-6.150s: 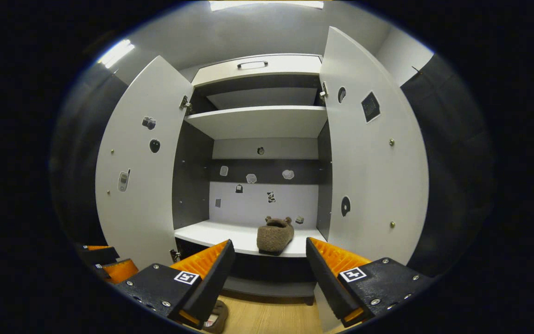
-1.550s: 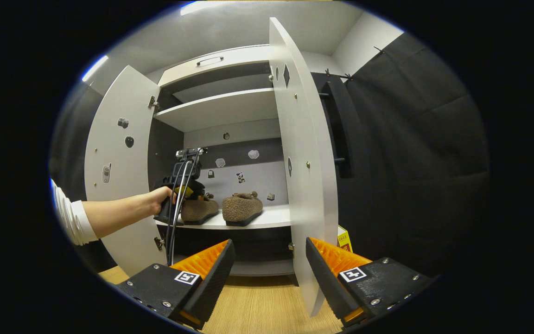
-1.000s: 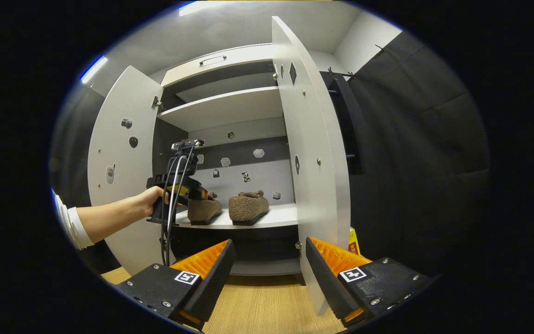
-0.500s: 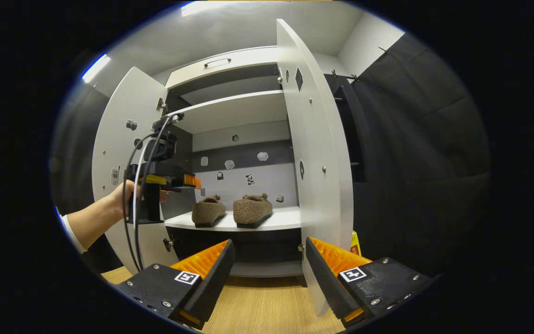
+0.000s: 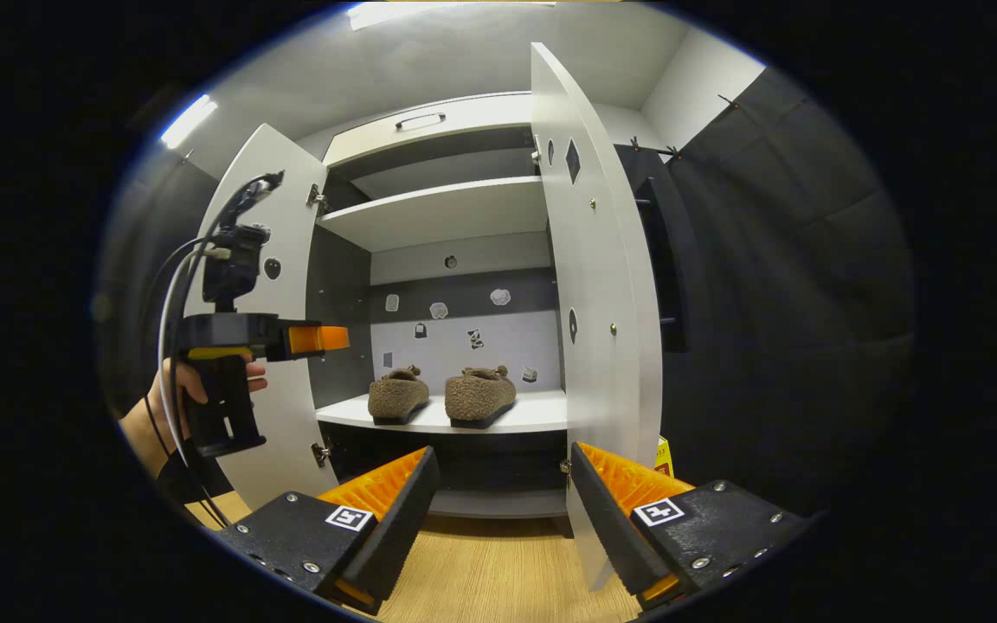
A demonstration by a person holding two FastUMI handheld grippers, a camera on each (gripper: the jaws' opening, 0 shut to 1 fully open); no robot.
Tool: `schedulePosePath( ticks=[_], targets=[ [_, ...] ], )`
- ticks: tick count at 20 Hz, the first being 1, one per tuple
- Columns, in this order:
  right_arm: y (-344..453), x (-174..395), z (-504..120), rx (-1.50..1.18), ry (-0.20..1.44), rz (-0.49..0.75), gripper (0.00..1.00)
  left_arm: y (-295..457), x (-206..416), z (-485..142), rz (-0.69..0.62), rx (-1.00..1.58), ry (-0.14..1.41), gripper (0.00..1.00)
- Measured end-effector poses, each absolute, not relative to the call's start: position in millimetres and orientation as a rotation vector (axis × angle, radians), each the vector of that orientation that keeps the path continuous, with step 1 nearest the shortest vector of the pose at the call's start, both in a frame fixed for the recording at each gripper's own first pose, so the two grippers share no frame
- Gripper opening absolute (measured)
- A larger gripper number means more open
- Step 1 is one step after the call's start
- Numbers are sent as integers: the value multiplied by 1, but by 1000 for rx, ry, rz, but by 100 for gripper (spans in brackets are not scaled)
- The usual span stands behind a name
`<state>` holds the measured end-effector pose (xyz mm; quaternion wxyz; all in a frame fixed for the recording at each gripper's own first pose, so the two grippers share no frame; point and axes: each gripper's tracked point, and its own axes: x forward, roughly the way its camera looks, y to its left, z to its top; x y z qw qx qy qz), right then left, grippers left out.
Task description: Grab one shoe with the right hand and put it into the shoe cabinet, grab the other shoe with the left hand and put it into the shoe cabinet; then close the right door with the right hand and the left door with the left hand.
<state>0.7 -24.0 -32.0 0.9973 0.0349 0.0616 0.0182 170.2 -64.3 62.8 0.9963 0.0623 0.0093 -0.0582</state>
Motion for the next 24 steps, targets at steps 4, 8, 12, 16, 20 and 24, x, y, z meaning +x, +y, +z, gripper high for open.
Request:
schedulePosePath(
  ticks=[4, 8, 12, 16, 20, 24],
  targets=[
    [-26, -7, -31, 74, 115, 41, 94, -56, 119, 45, -85, 128, -10, 99],
    [-27, -12, -38, 75, 129, 44, 94, -54, 69, 15, -77, 106, 12, 96],
    [-29, -18, -38, 79, 116, 38, 94, -42, 41, -4, -56, 105, 24, 97],
    [-30, -24, -21, 87, 95, 73, 97, -36, 28, -6, -25, 139, -1, 99],
    [-64, -22, 20, 71, 56, 57, 94, -44, 20, -12, -33, 152, -9, 97],
    [-121, -18, 56, 19, 37, -10, 94, -61, 13, -13, -72, 156, -22, 99]
  ],
)
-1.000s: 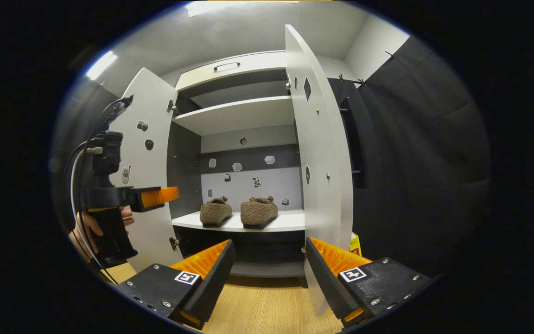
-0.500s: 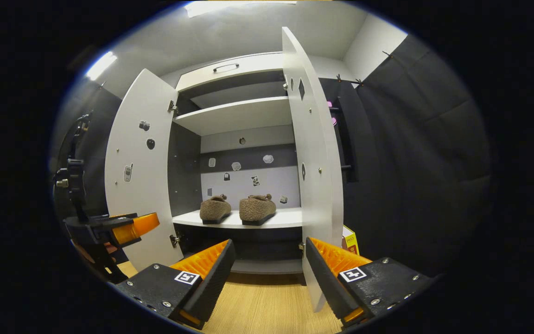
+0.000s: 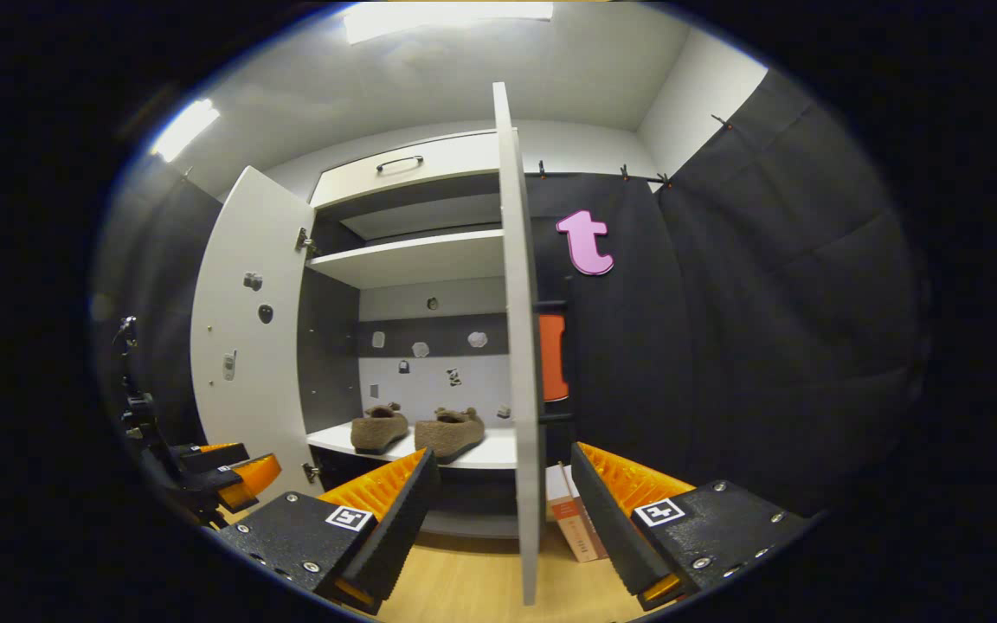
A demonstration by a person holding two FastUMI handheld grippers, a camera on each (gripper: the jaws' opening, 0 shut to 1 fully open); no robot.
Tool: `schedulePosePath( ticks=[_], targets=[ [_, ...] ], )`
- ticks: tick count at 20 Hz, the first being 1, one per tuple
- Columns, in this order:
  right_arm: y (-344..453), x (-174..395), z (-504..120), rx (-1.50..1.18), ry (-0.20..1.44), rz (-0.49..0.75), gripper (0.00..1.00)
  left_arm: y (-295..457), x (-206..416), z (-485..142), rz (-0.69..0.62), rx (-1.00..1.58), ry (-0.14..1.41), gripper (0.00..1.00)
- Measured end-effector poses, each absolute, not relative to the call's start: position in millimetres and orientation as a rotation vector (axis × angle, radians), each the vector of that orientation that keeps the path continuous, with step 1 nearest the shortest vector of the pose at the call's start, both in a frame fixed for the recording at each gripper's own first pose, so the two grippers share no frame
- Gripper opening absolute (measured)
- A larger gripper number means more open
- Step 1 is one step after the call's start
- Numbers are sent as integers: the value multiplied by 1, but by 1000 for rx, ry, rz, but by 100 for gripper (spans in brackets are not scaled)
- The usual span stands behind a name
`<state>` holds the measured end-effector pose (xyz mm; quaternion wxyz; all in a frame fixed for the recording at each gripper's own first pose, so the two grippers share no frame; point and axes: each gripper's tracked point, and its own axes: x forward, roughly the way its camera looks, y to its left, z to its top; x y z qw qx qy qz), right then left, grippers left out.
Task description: Grab one shoe with the right hand and put it into the shoe cabinet, grab the other shoe with the left hand and put it into the shoe cabinet; then close the right door with the right hand and the left door with the left hand.
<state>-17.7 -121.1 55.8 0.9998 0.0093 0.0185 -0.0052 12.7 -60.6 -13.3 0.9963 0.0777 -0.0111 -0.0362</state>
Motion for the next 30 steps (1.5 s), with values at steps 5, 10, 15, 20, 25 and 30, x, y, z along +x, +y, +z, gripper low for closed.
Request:
schedulePosePath(
  ticks=[5, 10, 15, 20, 25, 30],
  targets=[
    [-191, 7, 90, 0, 30, -146, 94, -68, 7, -12, -91, 182, -42, 96],
    [-221, 42, 100, -32, 16, -182, 94, -59, 6, -15, -71, 152, -28, 97],
    [-216, 61, 97, -53, 16, -169, 94, -37, 9, -14, -22, 141, -18, 94],
    [-209, 63, 95, -39, 19, -159, 89, -30, 11, -15, -3, 129, -16, 97],
    [-184, 60, 93, -28, 21, -110, 88, -32, 12, -17, -8, 127, -10, 97],
    [-143, 67, 94, -24, 8, -29, 88, -30, 13, -19, -9, 133, -5, 99]
  ],
)
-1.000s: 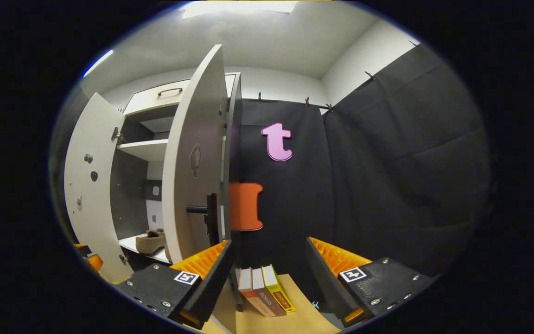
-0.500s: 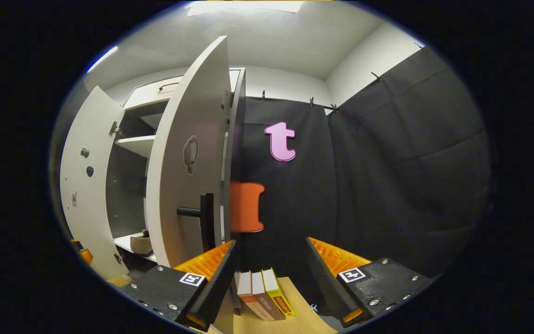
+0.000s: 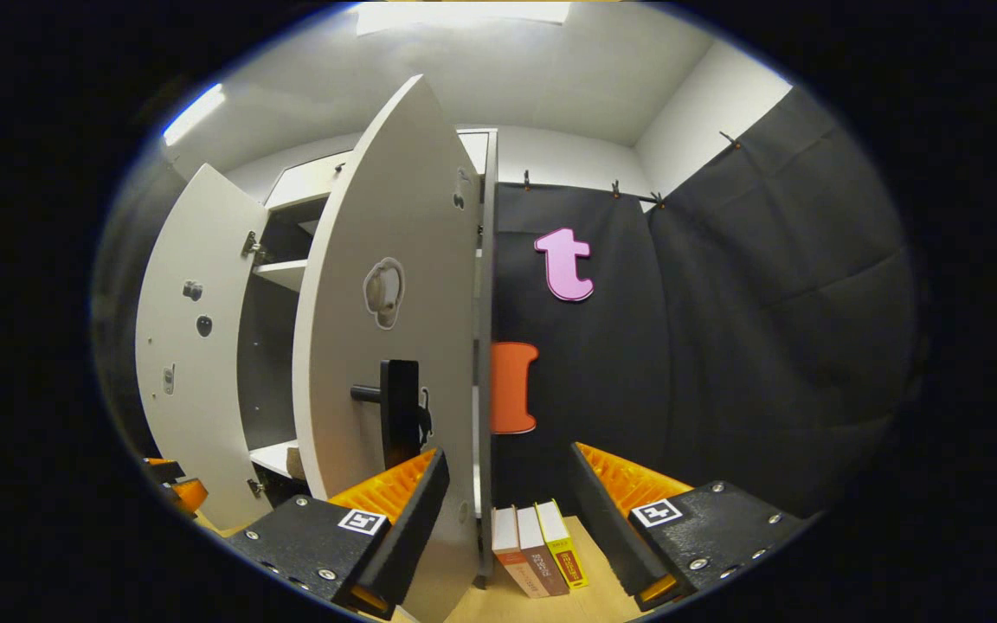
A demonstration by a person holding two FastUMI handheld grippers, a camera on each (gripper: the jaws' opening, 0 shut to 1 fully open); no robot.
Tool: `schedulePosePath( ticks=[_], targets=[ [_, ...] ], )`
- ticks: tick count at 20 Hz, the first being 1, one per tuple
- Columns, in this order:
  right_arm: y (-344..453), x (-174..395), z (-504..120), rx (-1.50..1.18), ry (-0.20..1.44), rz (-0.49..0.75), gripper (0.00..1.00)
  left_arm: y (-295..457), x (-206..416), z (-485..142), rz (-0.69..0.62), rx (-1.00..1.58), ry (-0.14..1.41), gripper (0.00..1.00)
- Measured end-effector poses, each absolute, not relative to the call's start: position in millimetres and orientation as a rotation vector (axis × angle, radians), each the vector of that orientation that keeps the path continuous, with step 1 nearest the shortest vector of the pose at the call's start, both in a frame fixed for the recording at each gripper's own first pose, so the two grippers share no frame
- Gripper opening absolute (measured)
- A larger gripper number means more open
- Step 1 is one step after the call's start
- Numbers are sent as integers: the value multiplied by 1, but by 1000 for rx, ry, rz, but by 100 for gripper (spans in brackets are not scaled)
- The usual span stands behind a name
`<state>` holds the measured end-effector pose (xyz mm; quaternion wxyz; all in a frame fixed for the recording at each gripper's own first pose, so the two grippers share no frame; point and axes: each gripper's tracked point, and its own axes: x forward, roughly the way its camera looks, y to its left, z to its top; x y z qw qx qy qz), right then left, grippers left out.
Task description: Grab one shoe with the right hand and put it into the shoe cabinet, grab the other shoe with the left hand and put it into the shoe cabinet; then close the right door with the right hand and the left door with the left hand.
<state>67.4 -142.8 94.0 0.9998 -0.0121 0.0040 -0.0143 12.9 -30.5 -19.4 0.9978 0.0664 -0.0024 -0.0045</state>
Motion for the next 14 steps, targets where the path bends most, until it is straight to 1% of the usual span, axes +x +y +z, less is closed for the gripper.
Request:
schedulePosePath(
  ticks=[1, 6, 7, 8, 14],
  targets=[
    [-135, 69, 93, -23, 7, -9, 88, -29, 12, -20, -7, 132, -4, 97],
    [-104, 79, 90, -13, 13, 59, 88, -22, 13, -18, 4, 139, -8, 97],
    [-99, 81, 90, -16, 14, 69, 88, -22, 12, -20, 5, 137, -6, 94],
    [-94, 82, 89, -19, 17, 79, 88, -21, 12, -21, 3, 131, -1, 97],
    [-50, 104, 83, 25, 26, 167, 88, -16, 11, -20, 6, 127, 1, 97]
  ],
)
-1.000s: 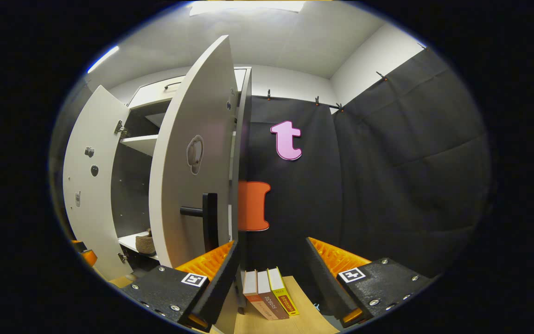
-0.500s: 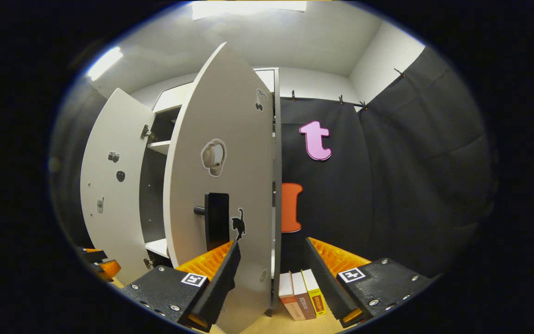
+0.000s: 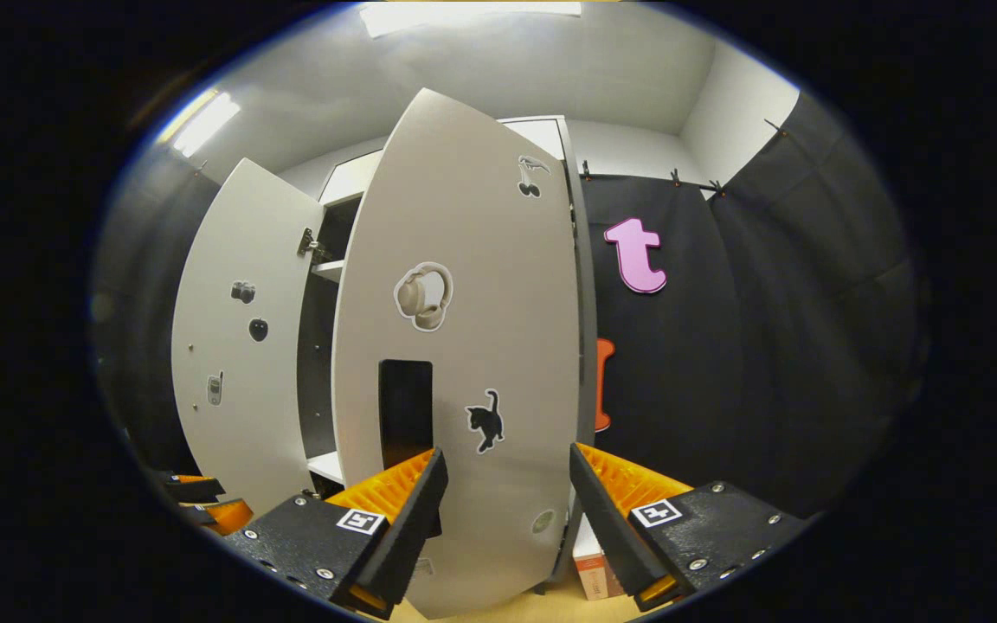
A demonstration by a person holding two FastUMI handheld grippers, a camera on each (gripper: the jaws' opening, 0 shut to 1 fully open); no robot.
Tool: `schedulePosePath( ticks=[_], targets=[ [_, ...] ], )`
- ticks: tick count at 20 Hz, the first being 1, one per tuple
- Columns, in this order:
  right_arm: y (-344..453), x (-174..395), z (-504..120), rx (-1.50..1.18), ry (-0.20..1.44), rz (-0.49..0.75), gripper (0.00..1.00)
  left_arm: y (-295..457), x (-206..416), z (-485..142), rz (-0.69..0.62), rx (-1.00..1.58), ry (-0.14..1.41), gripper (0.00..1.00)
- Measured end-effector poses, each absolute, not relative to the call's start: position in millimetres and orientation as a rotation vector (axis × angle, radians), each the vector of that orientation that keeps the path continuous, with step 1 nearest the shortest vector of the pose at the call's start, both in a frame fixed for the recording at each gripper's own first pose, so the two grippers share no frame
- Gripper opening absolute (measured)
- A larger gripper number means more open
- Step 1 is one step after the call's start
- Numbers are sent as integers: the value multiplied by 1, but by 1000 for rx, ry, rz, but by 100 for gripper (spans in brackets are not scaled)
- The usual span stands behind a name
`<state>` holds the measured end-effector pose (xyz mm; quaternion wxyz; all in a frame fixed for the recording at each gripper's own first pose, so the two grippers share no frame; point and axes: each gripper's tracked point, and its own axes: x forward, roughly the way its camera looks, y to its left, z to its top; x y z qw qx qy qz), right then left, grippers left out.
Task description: Grab one shoe with the right hand and put it into the shoe cabinet, grab the other shoe with the left hand and put it into the shoe cabinet; then close the right door with the right hand and the left door with the left hand.
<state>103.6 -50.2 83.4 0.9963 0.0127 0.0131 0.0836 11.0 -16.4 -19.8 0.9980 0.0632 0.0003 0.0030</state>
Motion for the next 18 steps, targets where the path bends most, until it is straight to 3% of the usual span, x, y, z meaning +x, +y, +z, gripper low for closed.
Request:
schedulePosePath(
  ticks=[9, 17, 18],
  targets=[
    [6, 128, 76, 7, 39, 250, 91, -6, 11, -15, 20, 140, -8, 97],
    [20, 147, 62, 17, 59, 232, 92, -8, 13, -19, 9, 130, -3, 97],
    [21, 149, 61, 19, 60, 230, 98, -8, 14, -19, 10, 128, -2, 99]
  ],
)
